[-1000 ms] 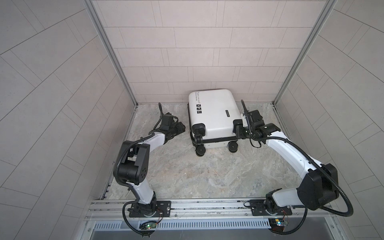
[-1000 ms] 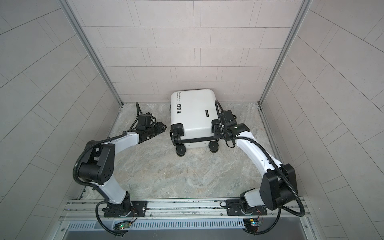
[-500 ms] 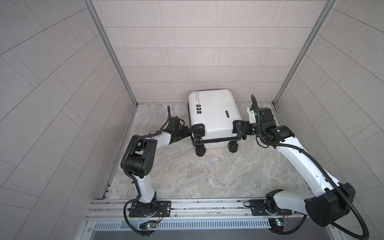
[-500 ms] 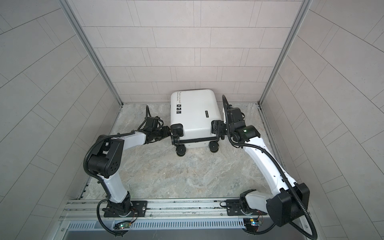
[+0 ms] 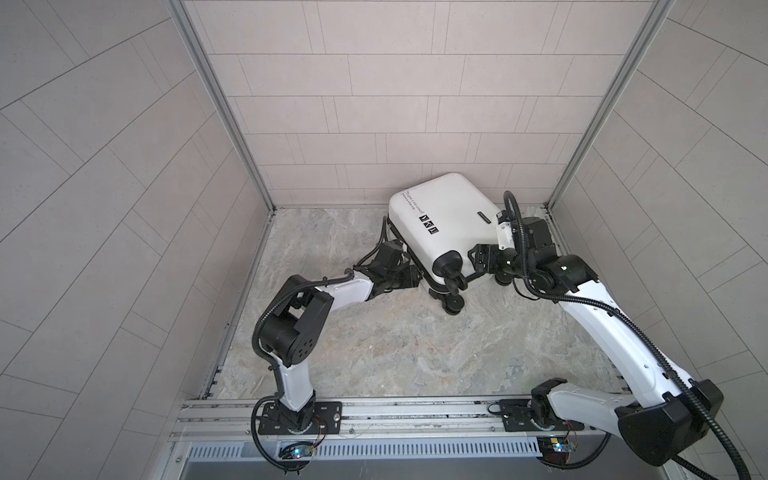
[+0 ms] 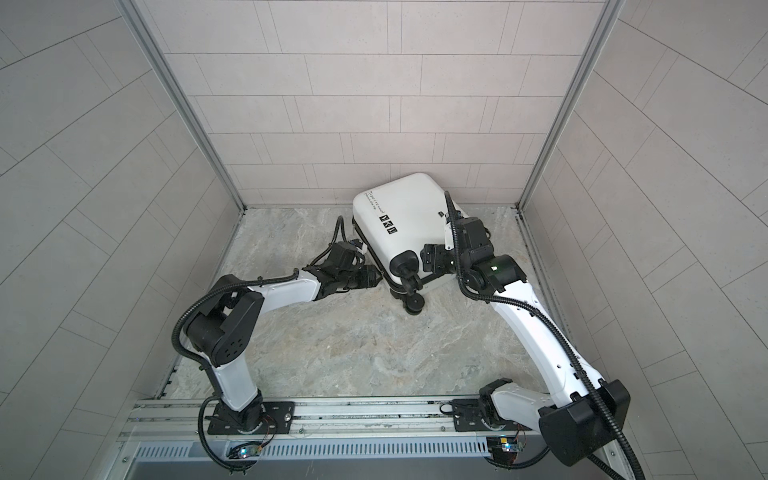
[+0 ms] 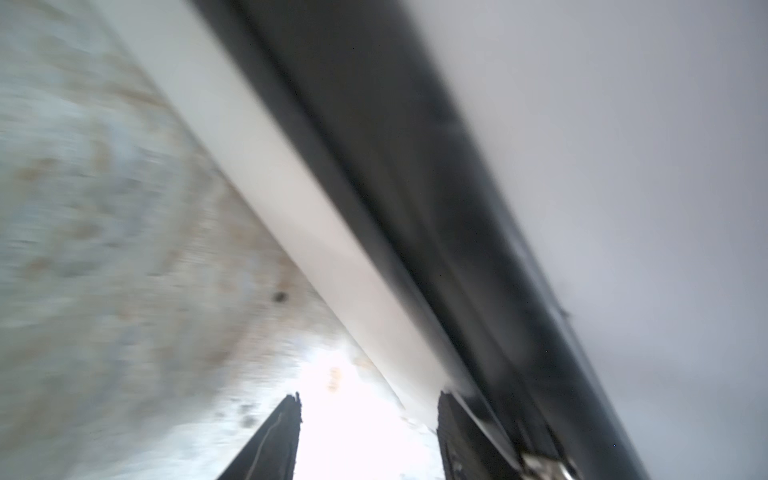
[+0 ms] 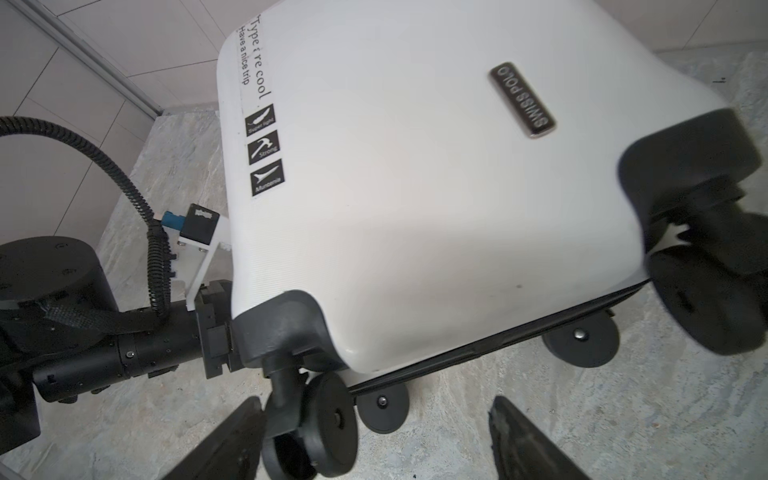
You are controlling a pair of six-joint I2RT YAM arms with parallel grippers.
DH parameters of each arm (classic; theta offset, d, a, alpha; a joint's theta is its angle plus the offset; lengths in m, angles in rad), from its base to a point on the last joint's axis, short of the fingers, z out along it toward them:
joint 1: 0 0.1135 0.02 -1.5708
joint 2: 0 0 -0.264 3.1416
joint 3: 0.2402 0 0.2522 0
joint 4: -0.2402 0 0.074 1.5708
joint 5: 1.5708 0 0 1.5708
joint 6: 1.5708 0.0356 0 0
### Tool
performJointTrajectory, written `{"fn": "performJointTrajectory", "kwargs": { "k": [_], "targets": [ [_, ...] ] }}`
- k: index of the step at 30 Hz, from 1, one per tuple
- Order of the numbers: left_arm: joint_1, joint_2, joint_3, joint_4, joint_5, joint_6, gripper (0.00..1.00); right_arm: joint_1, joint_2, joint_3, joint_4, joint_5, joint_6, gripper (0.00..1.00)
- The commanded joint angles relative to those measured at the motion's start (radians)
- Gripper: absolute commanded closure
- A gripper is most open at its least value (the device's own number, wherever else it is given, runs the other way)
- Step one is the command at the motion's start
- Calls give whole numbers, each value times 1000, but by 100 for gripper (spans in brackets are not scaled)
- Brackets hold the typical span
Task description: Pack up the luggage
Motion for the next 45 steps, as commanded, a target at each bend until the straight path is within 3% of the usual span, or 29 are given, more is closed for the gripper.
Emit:
{"fn": "performJointTrajectory", "kwargs": {
  "k": [1, 6, 14, 18, 23, 25, 30, 34, 37, 40, 45],
  "targets": [
    [5, -94, -59, 37, -30, 34, 40, 32, 18, 1, -35, -6, 16, 13],
    [5, -235, -205, 65, -62, 93, 40, 76, 21, -16, -63, 3, 14, 11],
    [3, -361, -436, 339, -65, 162, 39, 159, 45, -63, -97, 44, 5, 11],
    [1, -352, -511, 538, -31, 191, 39, 184, 80, -80, -102, 53, 4, 13],
    [-18, -225, -574, 899, 33, 233, 42, 213, 140, -69, -96, 61, -1, 20],
    [-18, -160, -576, 1010, 38, 223, 44, 213, 171, -55, -110, 66, -8, 26],
    [-22, -55, -538, 1099, 58, 235, 41, 220, 203, -32, -112, 79, -8, 46],
    [-22, -30, -511, 1102, 75, 259, 41, 230, 195, -10, -112, 93, -2, 69],
    [-27, -18, -485, 1060, 90, 290, 45, 235, 181, 1, -110, 94, 8, 81],
    [-27, 4, -465, 1041, 94, 324, 48, 241, 165, 16, -103, 90, 17, 87],
    [-26, 42, -429, 996, 94, 371, 54, 244, 164, 45, -106, 83, 22, 90]
  ]
}}
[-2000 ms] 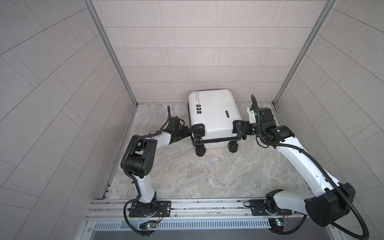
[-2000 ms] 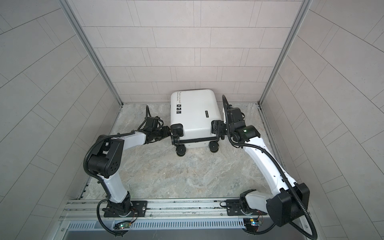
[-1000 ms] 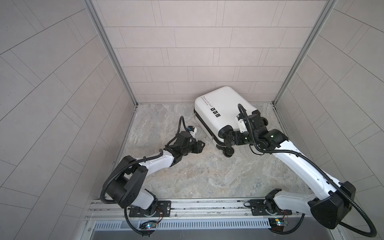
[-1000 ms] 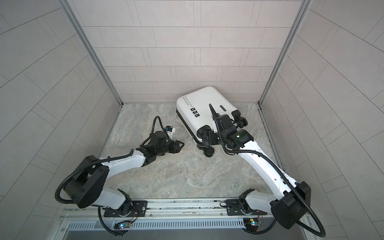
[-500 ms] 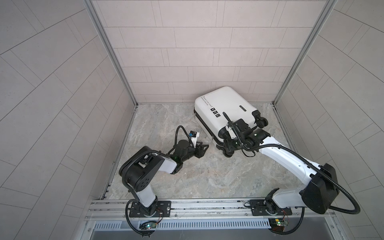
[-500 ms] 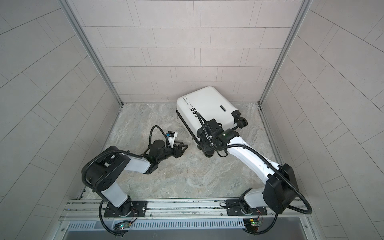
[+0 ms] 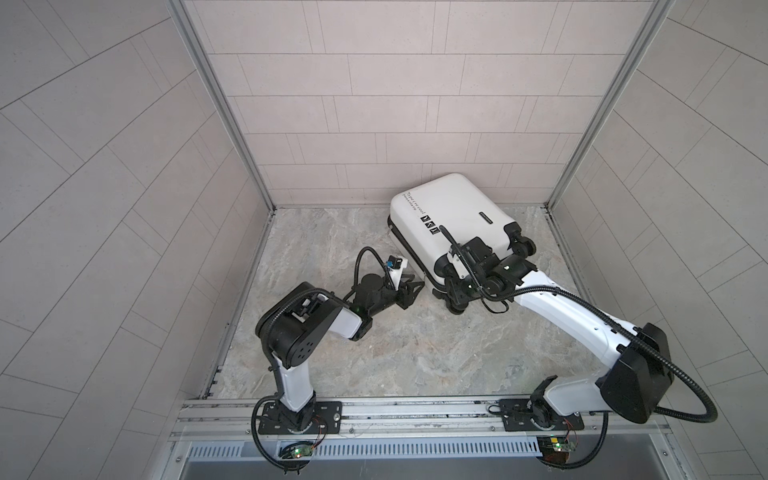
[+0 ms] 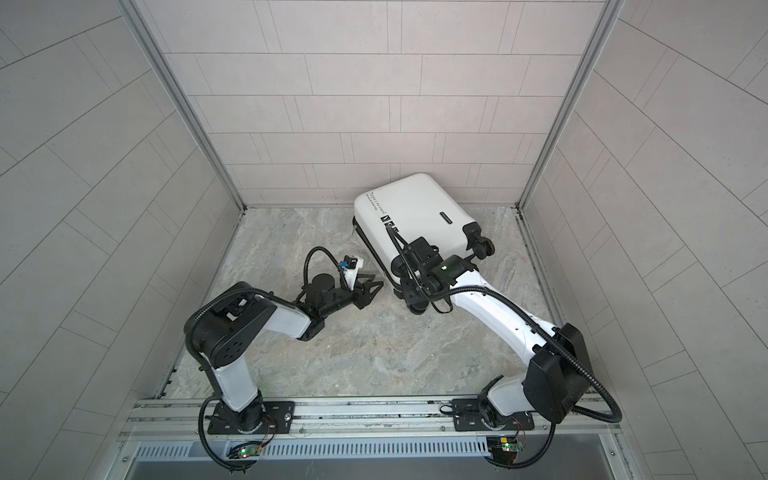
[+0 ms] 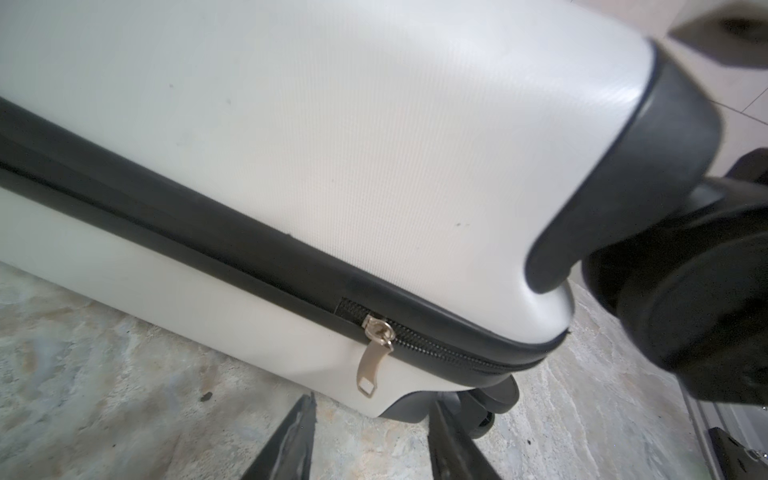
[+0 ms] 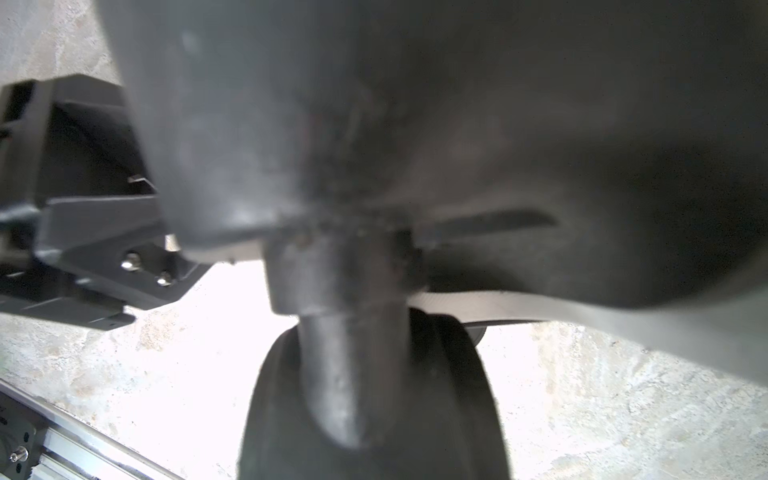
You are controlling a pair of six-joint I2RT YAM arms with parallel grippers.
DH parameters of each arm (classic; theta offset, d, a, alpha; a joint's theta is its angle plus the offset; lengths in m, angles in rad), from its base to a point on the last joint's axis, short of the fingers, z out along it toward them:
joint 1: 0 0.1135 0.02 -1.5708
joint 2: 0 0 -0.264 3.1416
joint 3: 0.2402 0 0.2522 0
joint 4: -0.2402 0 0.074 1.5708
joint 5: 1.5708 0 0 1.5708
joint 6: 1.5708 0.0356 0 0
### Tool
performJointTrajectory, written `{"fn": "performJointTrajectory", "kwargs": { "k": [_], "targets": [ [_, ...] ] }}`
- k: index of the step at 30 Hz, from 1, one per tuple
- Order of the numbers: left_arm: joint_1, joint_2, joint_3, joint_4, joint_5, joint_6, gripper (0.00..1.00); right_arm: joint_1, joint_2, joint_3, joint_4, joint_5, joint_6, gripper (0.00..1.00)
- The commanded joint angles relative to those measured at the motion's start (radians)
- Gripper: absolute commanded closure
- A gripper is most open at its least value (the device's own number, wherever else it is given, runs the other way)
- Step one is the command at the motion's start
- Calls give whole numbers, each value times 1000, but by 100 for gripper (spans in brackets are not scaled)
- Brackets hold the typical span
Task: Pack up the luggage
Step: 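Move the left gripper to the metal zipper pull and grasp it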
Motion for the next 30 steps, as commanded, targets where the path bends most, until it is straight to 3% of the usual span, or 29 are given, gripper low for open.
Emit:
{"fn": "performJointTrajectory", "kwargs": {
  "k": [1, 17, 22, 26, 30],
  "targets": [
    [-5, 26, 33, -21, 6, 68, 55, 4, -47, 77, 32, 22, 36, 90],
    [-49, 68, 136, -137, -83, 182, 67, 4, -51, 81, 42, -1, 50, 93],
    [-51, 65, 151, -160, -155, 182, 76, 5, -51, 78, 42, -5, 51, 94],
    [-52, 51, 151, -162, -206, 195, 78, 5, -53, 72, 43, -2, 51, 94],
    [-56, 39, 145, -145, -186, 217, 78, 5, -49, 68, 46, -4, 52, 94]
  ]
}}
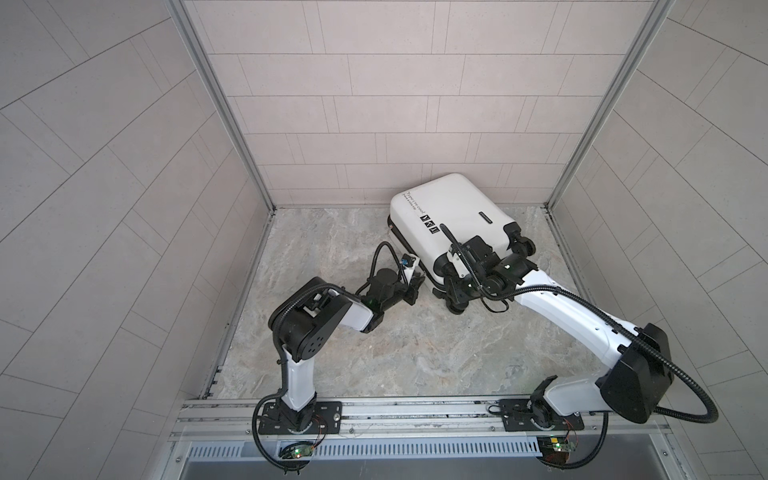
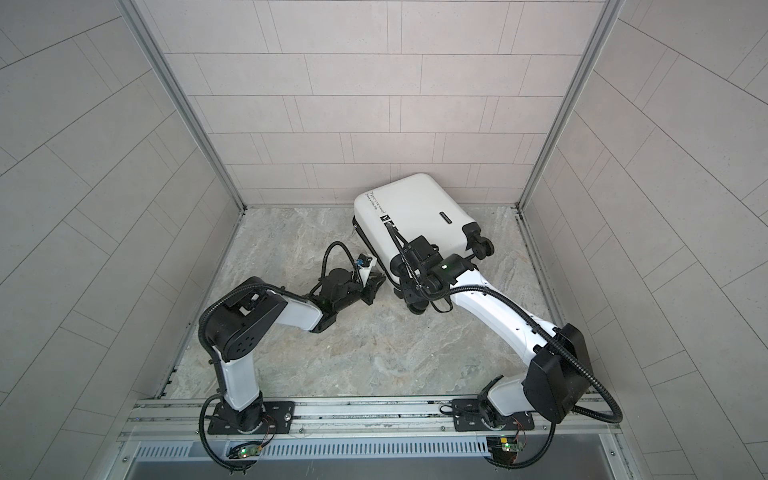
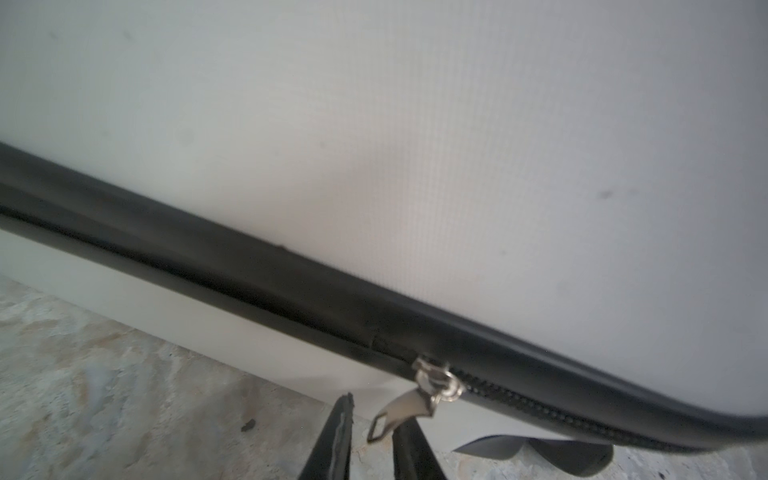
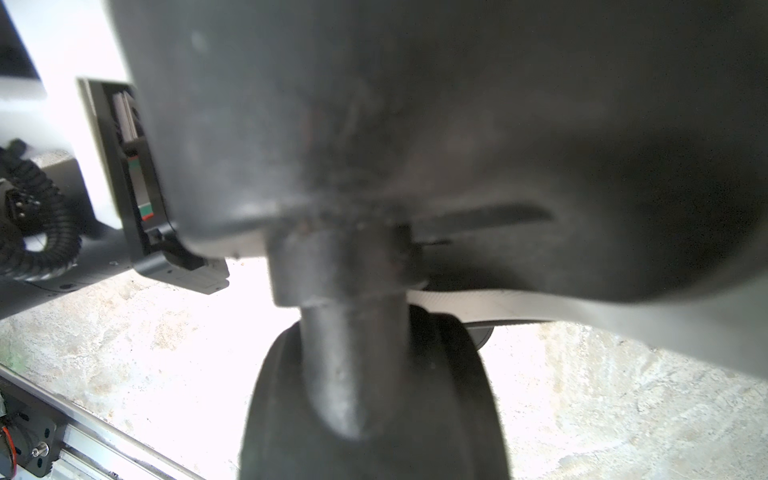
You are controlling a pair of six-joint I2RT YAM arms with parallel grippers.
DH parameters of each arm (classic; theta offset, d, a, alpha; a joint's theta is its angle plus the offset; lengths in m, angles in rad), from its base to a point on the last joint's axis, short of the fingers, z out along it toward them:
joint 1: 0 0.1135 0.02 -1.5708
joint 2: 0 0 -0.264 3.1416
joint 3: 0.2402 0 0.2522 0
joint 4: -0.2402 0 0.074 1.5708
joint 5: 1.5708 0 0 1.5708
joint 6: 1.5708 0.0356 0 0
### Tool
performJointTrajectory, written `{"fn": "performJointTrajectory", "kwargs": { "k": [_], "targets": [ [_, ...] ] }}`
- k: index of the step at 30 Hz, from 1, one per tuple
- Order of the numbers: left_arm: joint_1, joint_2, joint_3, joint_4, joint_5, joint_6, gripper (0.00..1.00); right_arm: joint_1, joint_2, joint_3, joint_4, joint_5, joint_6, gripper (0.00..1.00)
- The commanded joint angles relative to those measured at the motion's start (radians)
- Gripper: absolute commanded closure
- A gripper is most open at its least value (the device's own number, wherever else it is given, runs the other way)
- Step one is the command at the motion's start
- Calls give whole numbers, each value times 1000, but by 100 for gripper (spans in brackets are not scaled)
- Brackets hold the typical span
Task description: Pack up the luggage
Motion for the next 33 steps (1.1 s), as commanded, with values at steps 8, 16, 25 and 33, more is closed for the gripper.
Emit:
{"fn": "performJointTrajectory", "kwargs": {
  "k": [8, 16, 25, 33],
  "targets": [
    [-27, -31, 12, 32, 36, 90, 75, 4, -46, 56, 58, 9, 40, 95],
    [-29, -40, 14, 39, 13, 107, 76, 3, -47, 56, 53, 9, 39, 95],
    [-28, -52, 24, 15, 3, 119, 89, 2, -51, 56, 51, 7, 41, 96],
    [-28, -93, -7, 1, 18, 110, 100, 3, -47, 71, 54, 12, 42, 100]
  ]
}}
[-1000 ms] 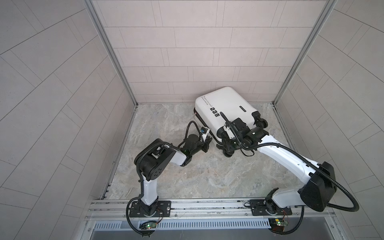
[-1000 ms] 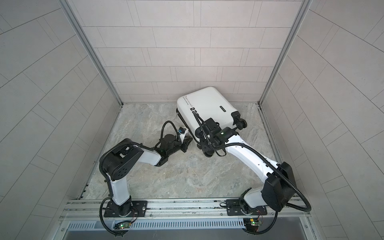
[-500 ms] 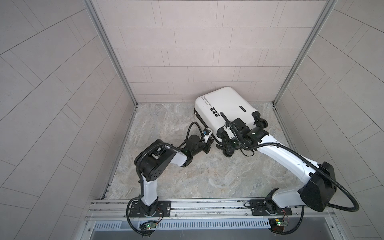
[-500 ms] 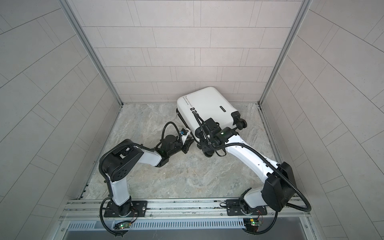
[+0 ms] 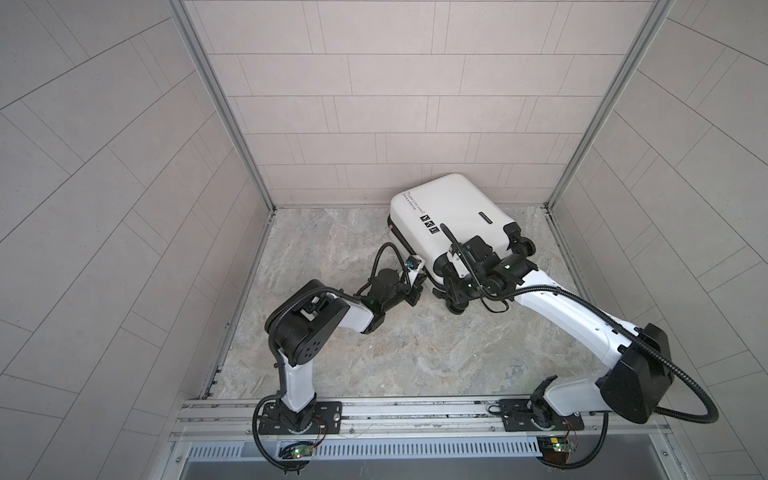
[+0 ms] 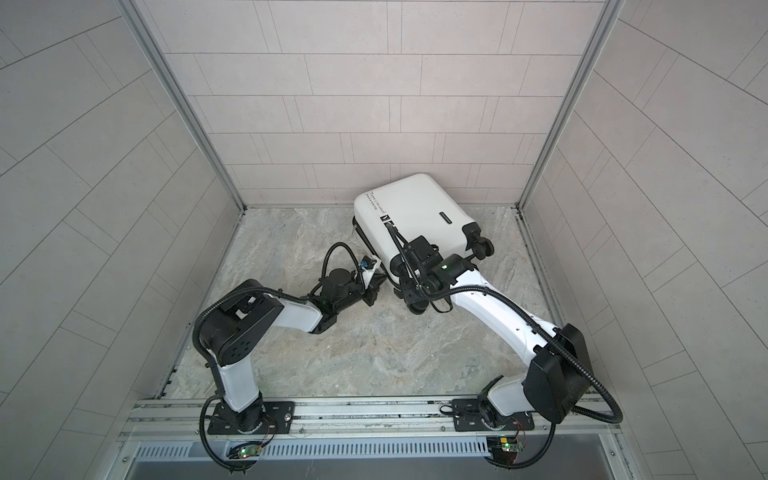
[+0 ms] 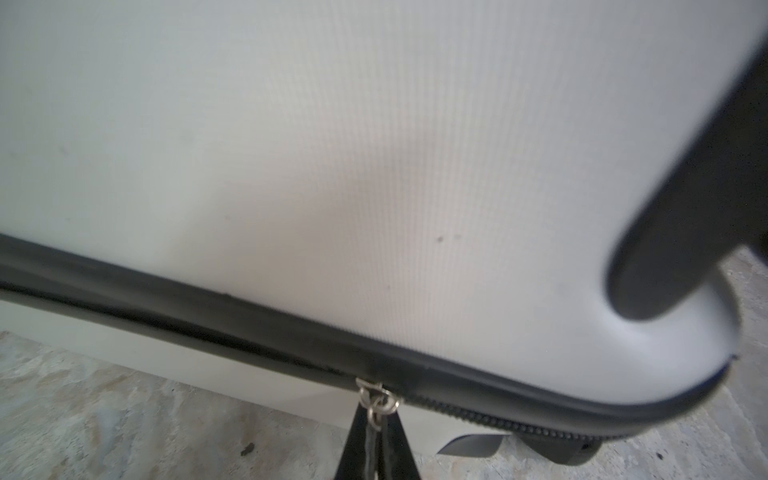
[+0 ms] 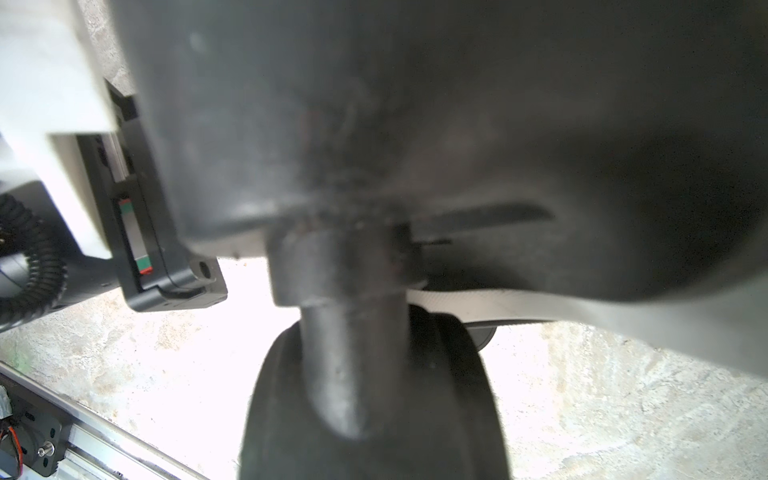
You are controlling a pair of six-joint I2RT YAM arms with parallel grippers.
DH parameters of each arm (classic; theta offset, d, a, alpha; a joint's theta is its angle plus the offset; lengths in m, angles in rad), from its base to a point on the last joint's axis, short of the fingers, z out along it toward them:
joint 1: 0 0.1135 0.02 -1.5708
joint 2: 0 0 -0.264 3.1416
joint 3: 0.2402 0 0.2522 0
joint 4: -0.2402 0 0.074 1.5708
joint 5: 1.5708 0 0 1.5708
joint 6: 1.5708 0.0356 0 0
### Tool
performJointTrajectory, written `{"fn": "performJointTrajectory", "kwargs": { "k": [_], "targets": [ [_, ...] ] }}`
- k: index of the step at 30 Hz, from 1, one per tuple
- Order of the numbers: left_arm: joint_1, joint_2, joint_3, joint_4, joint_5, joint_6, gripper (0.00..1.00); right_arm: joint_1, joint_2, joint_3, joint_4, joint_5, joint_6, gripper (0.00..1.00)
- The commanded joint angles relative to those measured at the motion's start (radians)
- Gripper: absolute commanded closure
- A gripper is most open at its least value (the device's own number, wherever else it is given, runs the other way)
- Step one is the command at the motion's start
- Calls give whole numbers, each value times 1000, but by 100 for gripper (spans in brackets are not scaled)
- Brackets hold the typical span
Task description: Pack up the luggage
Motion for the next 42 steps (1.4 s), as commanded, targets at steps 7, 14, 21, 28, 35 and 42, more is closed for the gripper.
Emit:
{"fn": "performJointTrajectory", "kwargs": {
  "k": [7, 14, 21, 28, 35, 42],
  "targets": [
    [-7, -78, -26, -36, 74, -14, 100, 3, -42, 102, 60, 26, 39, 100],
    [-34, -101, -48, -67, 75, -19, 100, 3, -13, 153, 78, 7, 40, 100],
    [-66, -140, -48, -101, 63, -22, 100, 8, 38, 207, 76, -1, 27, 100],
    [-86, -197, -57, -142, 77, -18, 100, 10, 83, 244, 81, -5, 12, 100],
    [-135, -212, -67, -140, 55, -26, 100, 26, 129, 266, 104, -28, 22, 100],
    [-189, -204, -84, -63, 18, -63, 100, 45, 148, 274, 117, -27, 36, 100]
  ]
}}
